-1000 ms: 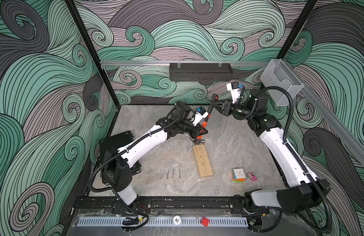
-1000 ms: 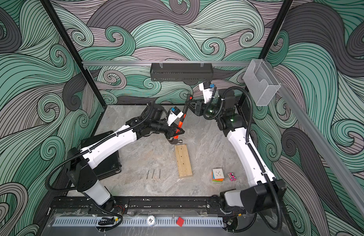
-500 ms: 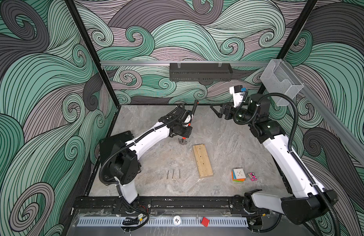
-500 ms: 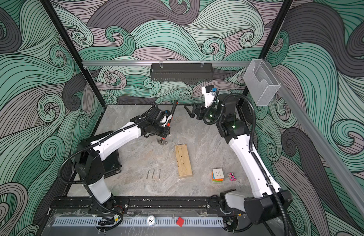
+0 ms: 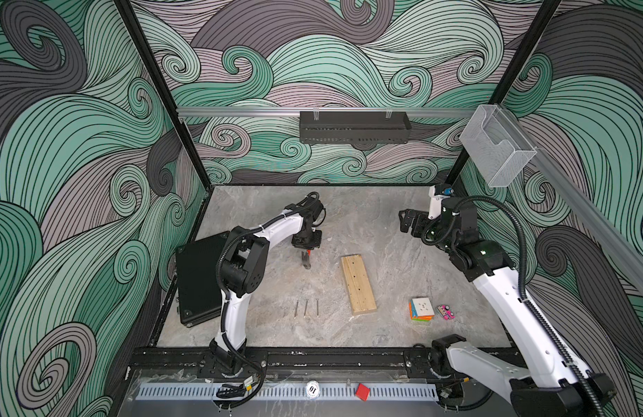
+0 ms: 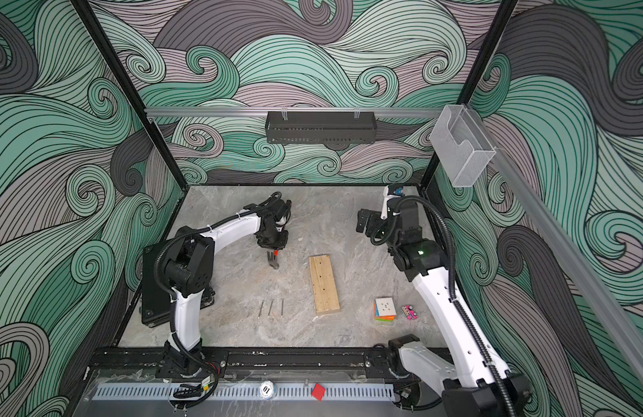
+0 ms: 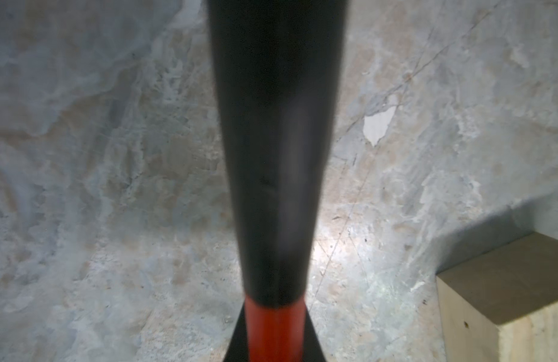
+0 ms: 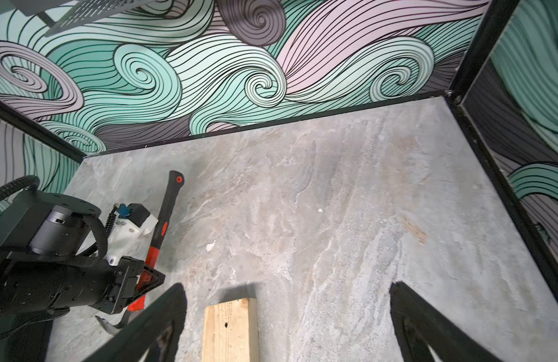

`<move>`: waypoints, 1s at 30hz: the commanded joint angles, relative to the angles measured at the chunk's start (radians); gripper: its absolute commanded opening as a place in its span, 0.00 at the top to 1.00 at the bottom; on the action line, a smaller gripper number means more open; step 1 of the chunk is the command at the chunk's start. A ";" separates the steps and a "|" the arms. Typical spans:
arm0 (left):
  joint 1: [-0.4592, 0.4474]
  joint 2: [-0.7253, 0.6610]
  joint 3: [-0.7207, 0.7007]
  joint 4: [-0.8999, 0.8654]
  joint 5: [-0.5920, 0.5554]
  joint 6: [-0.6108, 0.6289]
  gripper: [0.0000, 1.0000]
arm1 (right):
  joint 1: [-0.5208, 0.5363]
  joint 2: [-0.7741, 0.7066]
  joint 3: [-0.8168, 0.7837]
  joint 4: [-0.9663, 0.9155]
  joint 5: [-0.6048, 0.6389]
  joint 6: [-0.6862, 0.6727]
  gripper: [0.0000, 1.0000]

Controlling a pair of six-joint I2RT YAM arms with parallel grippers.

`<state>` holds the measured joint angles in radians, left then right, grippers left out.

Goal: Use a claw hammer to pull out a nail
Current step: Place the hammer at the center of the board.

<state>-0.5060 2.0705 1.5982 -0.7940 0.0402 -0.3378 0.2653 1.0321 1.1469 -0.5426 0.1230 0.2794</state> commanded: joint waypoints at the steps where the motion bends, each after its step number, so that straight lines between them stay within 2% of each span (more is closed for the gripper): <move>1: 0.004 0.023 0.030 -0.006 0.045 -0.026 1.00 | -0.009 -0.031 -0.014 -0.015 0.089 -0.022 0.00; 4: 0.012 0.048 0.031 -0.007 0.052 -0.024 1.00 | -0.015 -0.042 -0.022 -0.019 0.093 -0.020 0.00; 5: 0.016 0.059 0.031 -0.010 0.057 -0.025 0.97 | -0.015 -0.044 -0.024 -0.019 0.092 -0.020 0.00; 7: 0.024 0.070 0.027 -0.012 0.051 -0.026 0.82 | -0.017 -0.045 -0.026 -0.019 0.093 -0.017 0.00; 9: 0.030 0.067 0.012 -0.003 0.050 -0.016 0.74 | -0.018 -0.043 -0.026 -0.019 0.089 -0.016 0.00; 15: 0.051 0.049 -0.029 0.012 0.041 0.000 0.65 | -0.020 -0.039 -0.031 -0.020 0.089 -0.008 0.00; 18: 0.055 0.031 -0.042 0.008 -0.014 -0.004 0.55 | -0.020 -0.040 -0.039 -0.023 0.106 -0.009 0.01; 23: 0.075 -0.056 -0.090 0.039 -0.110 -0.017 0.42 | -0.023 -0.046 -0.064 -0.031 0.135 -0.009 0.00; 28: 0.098 -0.199 -0.169 0.099 -0.172 -0.034 0.34 | -0.029 -0.050 -0.088 -0.039 0.167 -0.001 0.00; 30: 0.113 -0.260 -0.214 0.134 -0.162 -0.036 0.33 | -0.034 -0.053 -0.094 -0.039 0.170 0.004 0.00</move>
<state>-0.4122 1.9110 1.4094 -0.7033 -0.0746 -0.3611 0.2409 0.9928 1.0645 -0.5682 0.2539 0.2699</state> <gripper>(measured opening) 0.669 0.996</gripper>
